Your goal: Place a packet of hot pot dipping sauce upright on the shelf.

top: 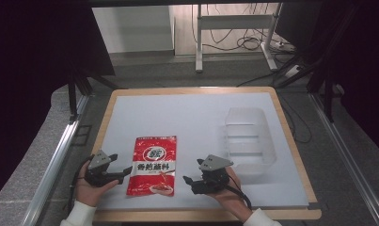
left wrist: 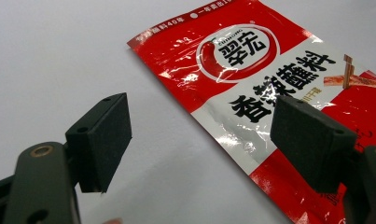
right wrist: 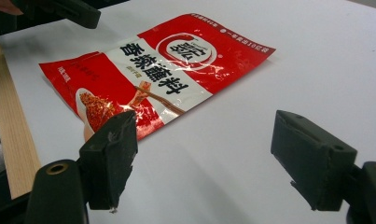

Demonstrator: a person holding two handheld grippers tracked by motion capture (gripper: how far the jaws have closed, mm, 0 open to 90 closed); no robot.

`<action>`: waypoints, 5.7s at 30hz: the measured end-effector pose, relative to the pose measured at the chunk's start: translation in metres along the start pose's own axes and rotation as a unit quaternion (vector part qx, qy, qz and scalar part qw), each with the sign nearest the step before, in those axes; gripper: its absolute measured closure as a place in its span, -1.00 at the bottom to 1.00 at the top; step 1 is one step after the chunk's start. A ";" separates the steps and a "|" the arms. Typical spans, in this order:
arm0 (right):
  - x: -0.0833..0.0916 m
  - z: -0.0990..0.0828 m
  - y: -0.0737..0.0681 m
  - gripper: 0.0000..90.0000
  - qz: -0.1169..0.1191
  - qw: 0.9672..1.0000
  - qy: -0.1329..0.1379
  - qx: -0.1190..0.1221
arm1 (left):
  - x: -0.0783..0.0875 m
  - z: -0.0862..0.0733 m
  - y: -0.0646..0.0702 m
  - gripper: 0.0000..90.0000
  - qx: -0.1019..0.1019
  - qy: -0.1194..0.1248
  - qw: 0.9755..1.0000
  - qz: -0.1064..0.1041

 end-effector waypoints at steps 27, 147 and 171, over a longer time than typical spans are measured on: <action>-0.018 0.014 0.001 -0.48 0.037 0.999 -0.021 -0.019 | 0.005 -0.006 0.001 -0.54 0.005 -0.003 1.000 -0.007; -0.134 0.087 0.128 0.97 0.165 0.961 -0.193 -0.108 | 0.006 -0.010 0.004 -0.53 -0.002 -0.007 1.000 -0.018; -0.108 0.110 0.104 0.98 0.209 0.964 -0.148 -0.065 | -0.003 0.006 -0.004 -0.53 0.011 -0.003 1.000 -0.009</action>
Point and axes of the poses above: each handheld gripper's, and its own axes: x roughly backward along the jaws, z roughly out of its top, y roughly to its right, the point moved 3 cm from there along -x, roughly forward along the jaws, and after that the axes turned 11 degrees about z, right-handed, at the moved point
